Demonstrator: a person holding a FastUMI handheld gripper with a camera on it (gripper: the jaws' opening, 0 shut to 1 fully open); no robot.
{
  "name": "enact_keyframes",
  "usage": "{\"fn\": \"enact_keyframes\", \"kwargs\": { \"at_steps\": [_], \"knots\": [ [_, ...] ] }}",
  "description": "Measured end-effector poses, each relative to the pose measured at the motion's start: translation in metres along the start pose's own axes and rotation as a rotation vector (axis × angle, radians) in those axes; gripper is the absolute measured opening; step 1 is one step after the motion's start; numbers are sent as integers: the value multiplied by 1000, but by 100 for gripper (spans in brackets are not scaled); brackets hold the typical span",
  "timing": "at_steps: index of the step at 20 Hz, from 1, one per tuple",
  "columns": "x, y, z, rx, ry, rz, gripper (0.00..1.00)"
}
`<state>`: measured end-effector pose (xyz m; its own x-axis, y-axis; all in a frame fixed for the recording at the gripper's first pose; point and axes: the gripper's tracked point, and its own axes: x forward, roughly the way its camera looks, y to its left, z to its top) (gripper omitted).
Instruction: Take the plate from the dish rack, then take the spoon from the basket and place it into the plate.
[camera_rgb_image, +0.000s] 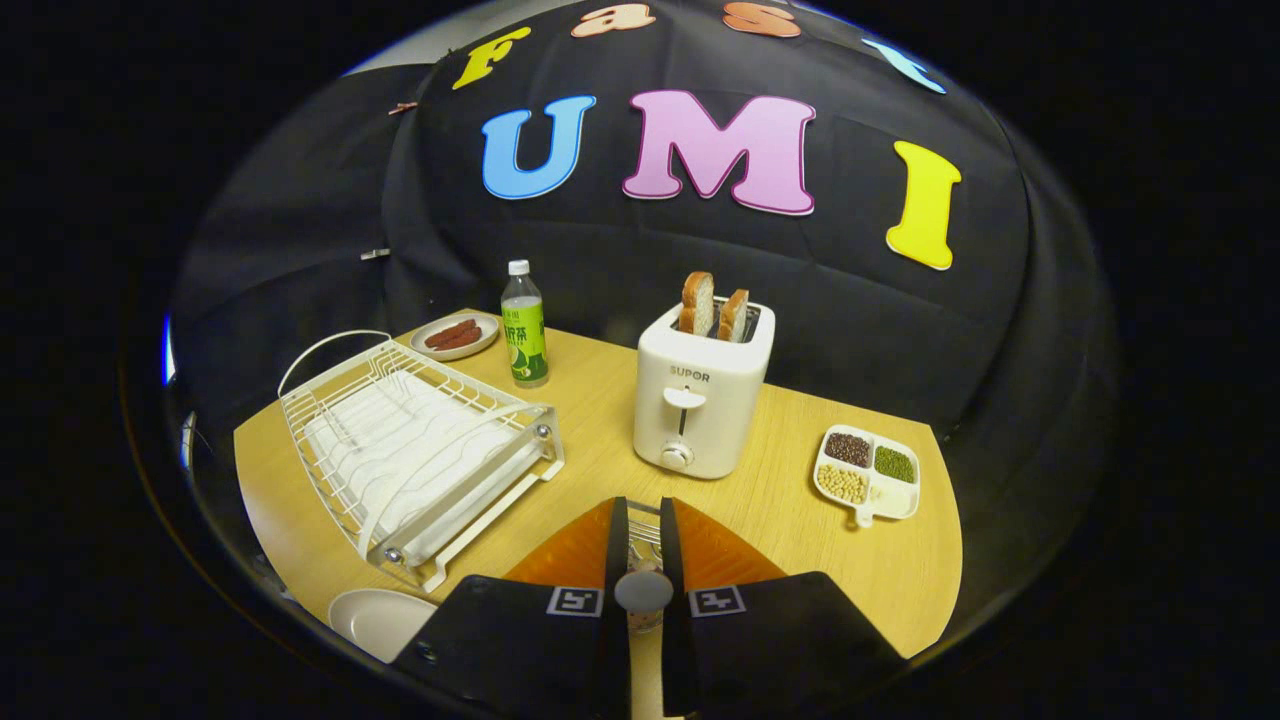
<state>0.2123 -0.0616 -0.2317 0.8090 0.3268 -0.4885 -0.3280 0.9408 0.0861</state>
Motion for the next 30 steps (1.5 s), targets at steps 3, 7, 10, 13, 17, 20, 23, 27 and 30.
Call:
{"fn": "enact_keyframes", "kwargs": {
  "at_steps": [3, 7, 10, 13, 17, 20, 23, 27, 30],
  "knots": [
    [-20, 8, 31, -4, -48, 34, 16],
    [-48, 31, 61, 32, -91, 126, 16],
    [-63, 47, 68, 22, -102, 173, 16],
    [-79, 72, 56, 29, -72, 230, 16],
    [-99, 109, 30, 20, -43, 323, 16],
    [-108, 132, 1, -6, -1, 397, 16],
    [-114, 154, -25, -18, 28, 459, 16],
    [-106, 186, -52, -26, 57, 536, 17],
    [-99, 201, -71, -55, 82, 562, 17]
  ]
}}
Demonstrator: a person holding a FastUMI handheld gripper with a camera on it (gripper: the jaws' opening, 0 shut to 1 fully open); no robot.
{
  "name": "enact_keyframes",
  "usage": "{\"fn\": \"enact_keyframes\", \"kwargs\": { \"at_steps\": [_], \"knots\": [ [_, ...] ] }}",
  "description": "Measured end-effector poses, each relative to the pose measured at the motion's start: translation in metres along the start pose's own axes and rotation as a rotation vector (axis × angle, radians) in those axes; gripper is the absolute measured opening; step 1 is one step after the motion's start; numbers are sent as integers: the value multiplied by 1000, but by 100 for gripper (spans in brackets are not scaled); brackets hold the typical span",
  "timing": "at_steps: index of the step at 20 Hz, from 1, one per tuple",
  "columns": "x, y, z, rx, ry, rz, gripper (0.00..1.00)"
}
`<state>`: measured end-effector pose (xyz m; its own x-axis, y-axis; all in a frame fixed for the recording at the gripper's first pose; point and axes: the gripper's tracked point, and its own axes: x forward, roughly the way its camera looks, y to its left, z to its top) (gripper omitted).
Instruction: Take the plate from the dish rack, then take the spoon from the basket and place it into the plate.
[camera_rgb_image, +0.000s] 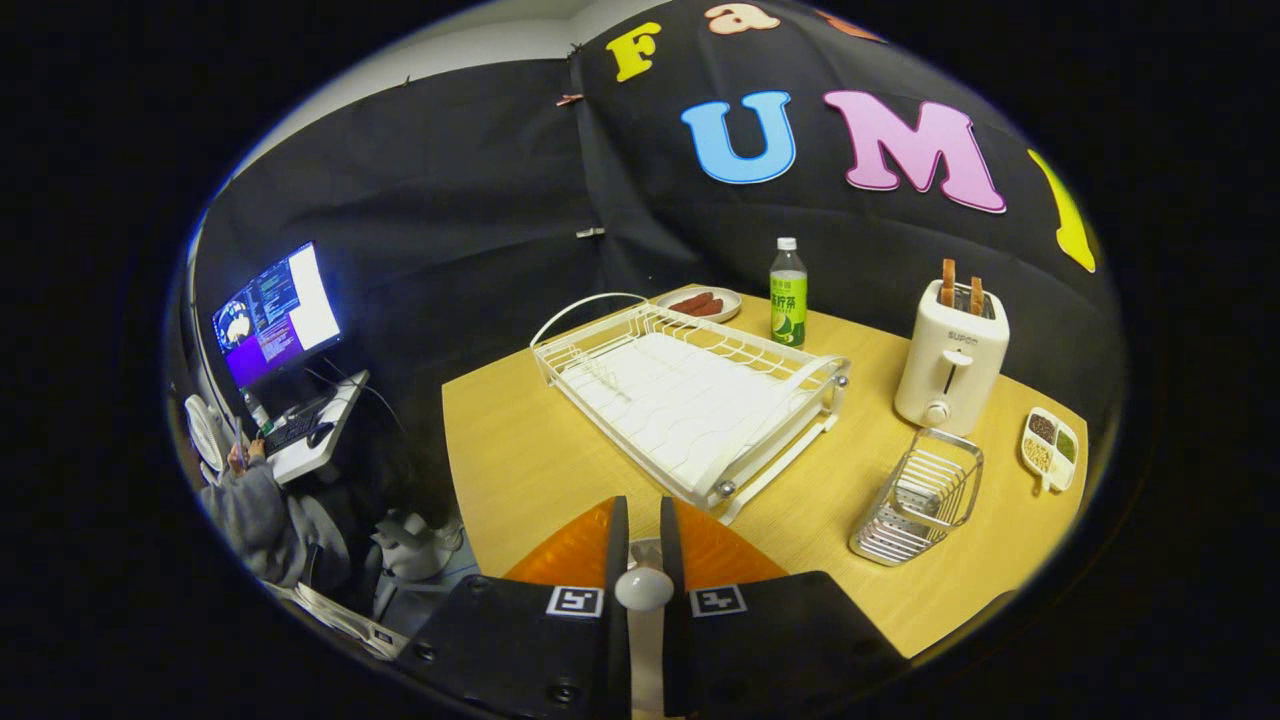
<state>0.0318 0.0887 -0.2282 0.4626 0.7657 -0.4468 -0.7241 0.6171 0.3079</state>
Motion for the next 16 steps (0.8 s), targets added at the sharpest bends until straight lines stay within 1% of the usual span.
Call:
{"fn": "enact_keyframes", "kwargs": {
  "at_steps": [3, 7, 12, 16],
  "knots": [
    [7, 0, -19, 4, 28, -7, 18],
    [1, -6, -32, 13, 49, -15, 20],
    [-3, -23, -62, 39, 114, -54, 24],
    [-2, -26, -62, 57, 112, -63, 24]
  ]
}}
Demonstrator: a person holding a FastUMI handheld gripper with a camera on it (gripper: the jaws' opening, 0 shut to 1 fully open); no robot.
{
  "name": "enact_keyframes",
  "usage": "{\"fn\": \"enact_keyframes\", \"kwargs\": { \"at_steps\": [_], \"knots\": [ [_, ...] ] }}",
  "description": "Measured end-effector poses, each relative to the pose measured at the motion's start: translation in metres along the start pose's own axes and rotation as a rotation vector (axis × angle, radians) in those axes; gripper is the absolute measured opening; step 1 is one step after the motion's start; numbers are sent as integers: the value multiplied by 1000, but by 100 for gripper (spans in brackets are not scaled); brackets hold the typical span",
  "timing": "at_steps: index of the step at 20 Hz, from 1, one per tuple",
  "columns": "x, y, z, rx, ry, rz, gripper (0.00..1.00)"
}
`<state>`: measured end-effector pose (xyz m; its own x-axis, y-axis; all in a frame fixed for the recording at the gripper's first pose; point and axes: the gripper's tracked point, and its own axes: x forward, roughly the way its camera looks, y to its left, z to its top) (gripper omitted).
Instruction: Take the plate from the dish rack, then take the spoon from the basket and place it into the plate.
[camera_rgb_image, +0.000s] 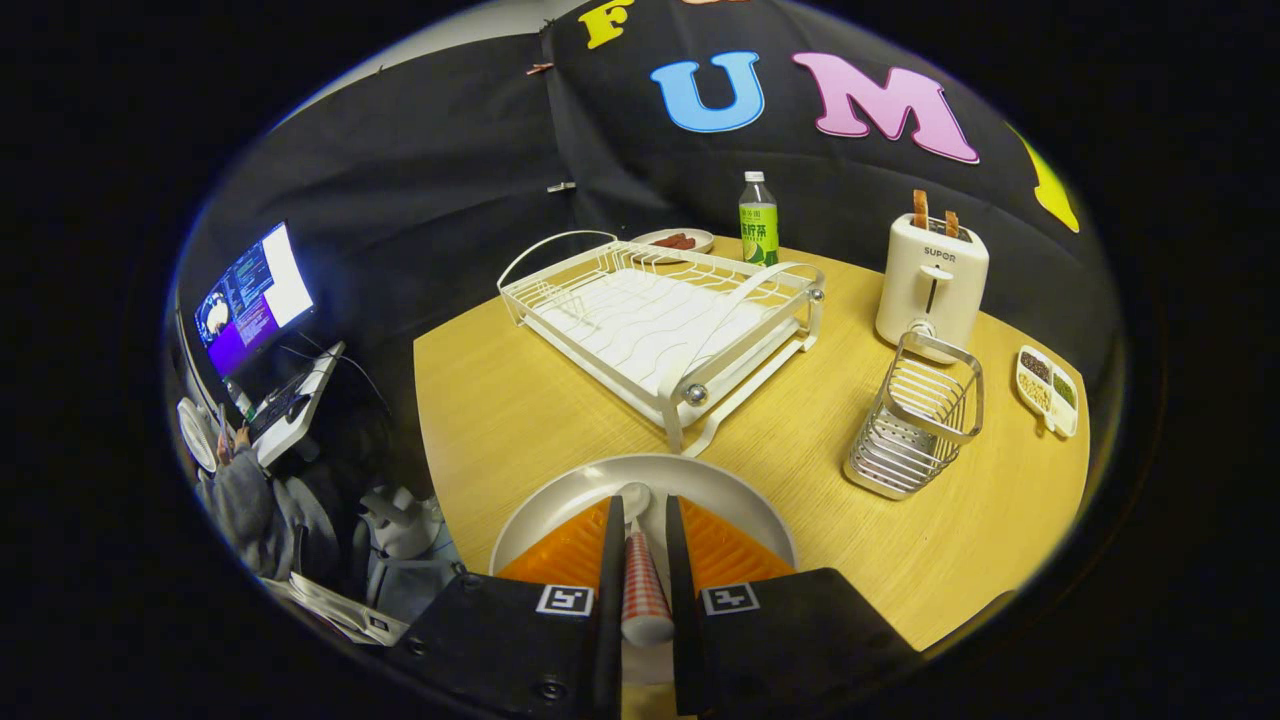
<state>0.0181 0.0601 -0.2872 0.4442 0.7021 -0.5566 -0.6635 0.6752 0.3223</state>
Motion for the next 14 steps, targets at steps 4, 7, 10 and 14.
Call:
{"fn": "enact_keyframes", "kwargs": {
  "at_steps": [4, 7, 10, 14],
  "knots": [
    [-5, -3, 14, 7, -20, -28, 55],
    [-21, -13, 39, -3, -75, -85, 99],
    [-47, -24, 73, 9, -151, -176, 99],
    [-90, -35, 119, 52, -272, -317, 99]
  ]
}}
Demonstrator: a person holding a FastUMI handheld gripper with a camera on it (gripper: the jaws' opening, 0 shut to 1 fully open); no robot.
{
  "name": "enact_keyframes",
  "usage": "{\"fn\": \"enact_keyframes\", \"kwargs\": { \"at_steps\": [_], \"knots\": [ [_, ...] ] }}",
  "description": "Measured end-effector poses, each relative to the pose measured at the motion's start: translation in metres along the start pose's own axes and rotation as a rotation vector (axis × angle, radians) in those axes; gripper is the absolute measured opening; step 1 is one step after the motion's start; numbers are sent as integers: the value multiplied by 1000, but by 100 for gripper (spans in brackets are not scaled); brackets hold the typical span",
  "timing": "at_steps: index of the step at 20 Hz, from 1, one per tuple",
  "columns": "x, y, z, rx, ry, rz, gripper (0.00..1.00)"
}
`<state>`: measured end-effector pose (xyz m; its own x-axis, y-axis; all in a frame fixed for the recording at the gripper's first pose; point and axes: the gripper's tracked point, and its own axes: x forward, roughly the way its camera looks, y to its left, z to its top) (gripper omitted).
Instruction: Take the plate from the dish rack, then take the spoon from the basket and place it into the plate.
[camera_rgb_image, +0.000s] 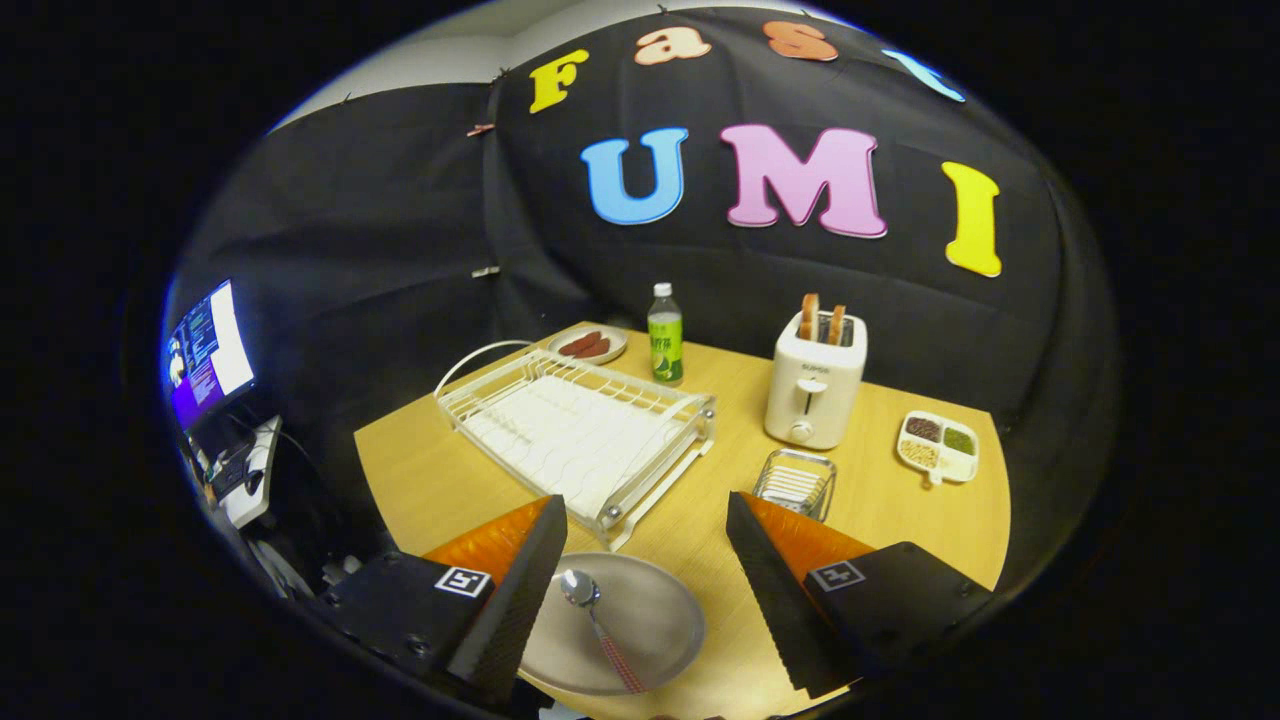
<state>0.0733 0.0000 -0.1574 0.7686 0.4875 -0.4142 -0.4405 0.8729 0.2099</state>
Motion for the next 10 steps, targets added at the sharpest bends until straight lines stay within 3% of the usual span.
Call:
{"fn": "enact_keyframes", "kwargs": {
  "at_steps": [10],
  "knots": [
    [-92, -18, 77, 102, -203, -401, 99]
  ]
}}
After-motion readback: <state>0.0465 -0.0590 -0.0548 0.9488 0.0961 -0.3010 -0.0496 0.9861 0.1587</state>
